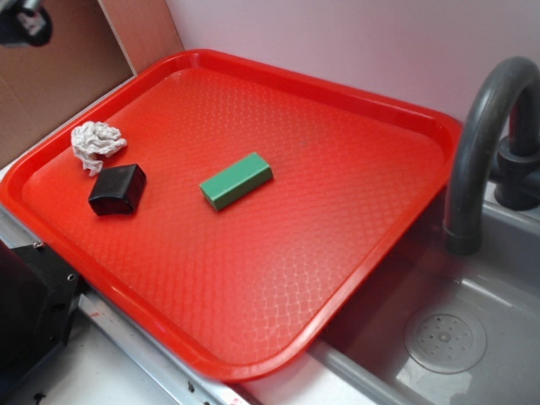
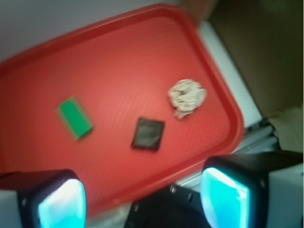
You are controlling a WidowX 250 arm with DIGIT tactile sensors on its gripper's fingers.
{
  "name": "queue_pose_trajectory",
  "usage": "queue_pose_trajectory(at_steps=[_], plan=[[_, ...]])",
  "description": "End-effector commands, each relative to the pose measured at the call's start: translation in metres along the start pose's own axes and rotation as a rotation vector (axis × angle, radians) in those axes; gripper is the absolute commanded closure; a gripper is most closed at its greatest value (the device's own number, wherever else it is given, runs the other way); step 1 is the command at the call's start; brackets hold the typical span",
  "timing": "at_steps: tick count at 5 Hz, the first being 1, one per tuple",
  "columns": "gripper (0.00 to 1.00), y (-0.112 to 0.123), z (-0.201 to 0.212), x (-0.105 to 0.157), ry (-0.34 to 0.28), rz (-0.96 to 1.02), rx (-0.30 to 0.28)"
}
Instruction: Grab the white paper.
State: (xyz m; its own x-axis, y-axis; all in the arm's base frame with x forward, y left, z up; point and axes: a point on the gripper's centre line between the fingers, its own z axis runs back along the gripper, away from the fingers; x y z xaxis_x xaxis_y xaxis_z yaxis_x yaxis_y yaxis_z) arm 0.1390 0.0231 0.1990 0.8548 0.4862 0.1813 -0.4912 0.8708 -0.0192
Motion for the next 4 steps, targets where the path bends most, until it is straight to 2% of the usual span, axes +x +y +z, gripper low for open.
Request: queue_pose_trajectory(at_steps=[1,2,3,4], plan=[[0.00,0.043,-0.031,0.028,-0.172,0.176,0.075],[0.00,0.059,-0.055,0.043,-0.200,0.192,0.094],[0.00,0.065,-0.077,0.052,-0.265,0.207,0.065],[0.00,0.069,-0.101,0.061,-0.243,0.171,0.073]])
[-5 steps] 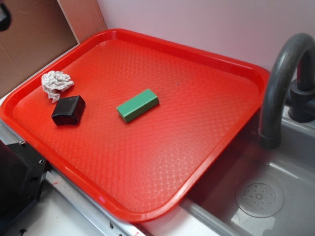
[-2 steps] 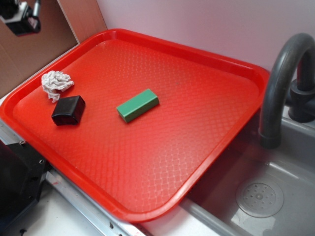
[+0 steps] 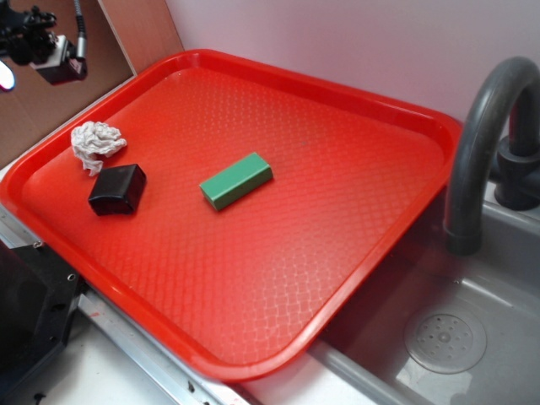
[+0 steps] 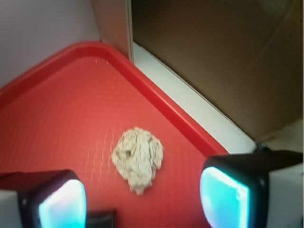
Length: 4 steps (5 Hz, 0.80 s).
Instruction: Grab the white paper.
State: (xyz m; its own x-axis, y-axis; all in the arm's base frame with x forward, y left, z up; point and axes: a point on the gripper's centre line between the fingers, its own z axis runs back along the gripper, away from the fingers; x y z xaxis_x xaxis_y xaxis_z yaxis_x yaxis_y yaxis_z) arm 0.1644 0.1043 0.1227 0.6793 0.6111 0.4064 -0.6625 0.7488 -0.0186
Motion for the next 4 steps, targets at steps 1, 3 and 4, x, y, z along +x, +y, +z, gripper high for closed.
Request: queue_pose_trajectory(at_steps=[1,3,4], plan=[[0.00,0.008,-0.044,0.008,0.021,-0.030,0.040],[0.00,0.010,-0.091,-0.001,0.144,-0.065,0.021],[0.00,0.011,-0.107,-0.007,0.244,-0.060,-0.076]])
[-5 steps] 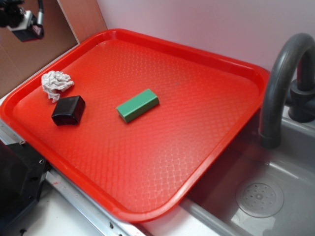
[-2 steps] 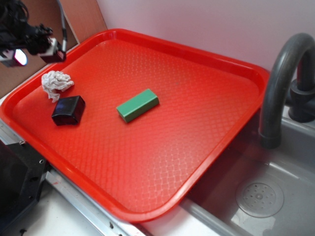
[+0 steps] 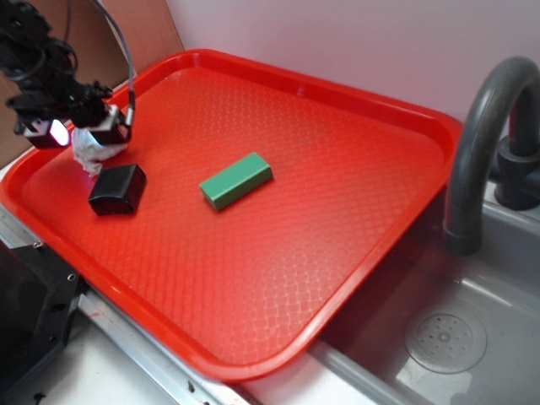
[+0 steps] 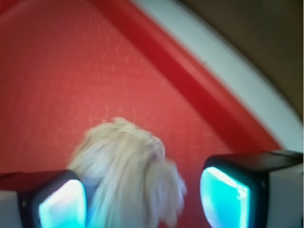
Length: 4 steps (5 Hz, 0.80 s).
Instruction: Grab the white paper.
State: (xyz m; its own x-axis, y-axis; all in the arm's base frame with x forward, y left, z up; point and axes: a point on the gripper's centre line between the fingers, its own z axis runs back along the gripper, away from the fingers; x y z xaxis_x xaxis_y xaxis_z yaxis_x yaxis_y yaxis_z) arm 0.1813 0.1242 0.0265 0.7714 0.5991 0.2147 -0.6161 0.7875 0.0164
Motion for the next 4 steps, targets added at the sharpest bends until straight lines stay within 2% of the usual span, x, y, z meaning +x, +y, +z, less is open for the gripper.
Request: queue_pose_trajectory(at_steps=[1,2,3,4], plan=[[0.02,0.011,-0.014,0.009,0.052,0.016,-0.074],[1.00,0.012,-0.014,0.006,0.047,0.023,-0.083],[1.00,0.014,-0.007,0.005,0.047,0.046,-0.088],[1.00,0.021,0.013,0.019,0.095,0.245,-0.021]])
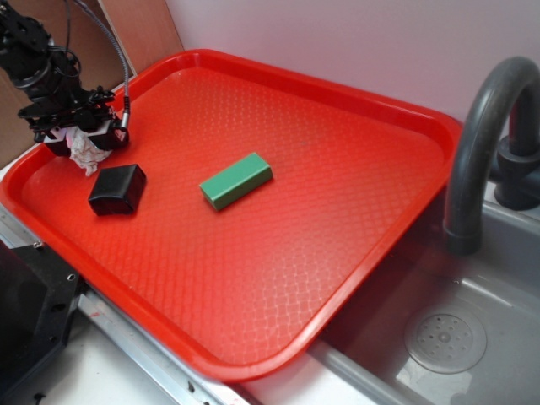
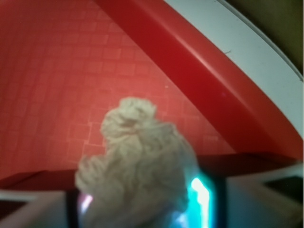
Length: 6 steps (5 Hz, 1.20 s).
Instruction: Grab the white paper.
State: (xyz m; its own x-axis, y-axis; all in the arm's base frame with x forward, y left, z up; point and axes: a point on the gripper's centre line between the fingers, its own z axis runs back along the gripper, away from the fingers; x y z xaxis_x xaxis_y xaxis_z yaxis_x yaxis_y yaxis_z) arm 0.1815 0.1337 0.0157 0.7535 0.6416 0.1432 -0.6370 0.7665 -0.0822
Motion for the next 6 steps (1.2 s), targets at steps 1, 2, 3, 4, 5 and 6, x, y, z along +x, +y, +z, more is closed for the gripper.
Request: queue_pose_trajectory(at_steps=[1,2,3,4,5,6], plan=[[1.00,0.001,0.060,0.038,0.075,0.150,0.041],[1.00,-0.043,0.098,0.039,0.062,0.069,0.018],[1.00,-0.090,0.139,0.019,0.064,-0.061,-0.069],[1.00,-0.120,0.178,-0.004,0.077,-0.131,-0.152],[1.00,-0.144,0.206,-0.026,0.089,-0.196,-0.206],[1.00,-0.149,0.200,-0.037,0.078,-0.245,-0.210]])
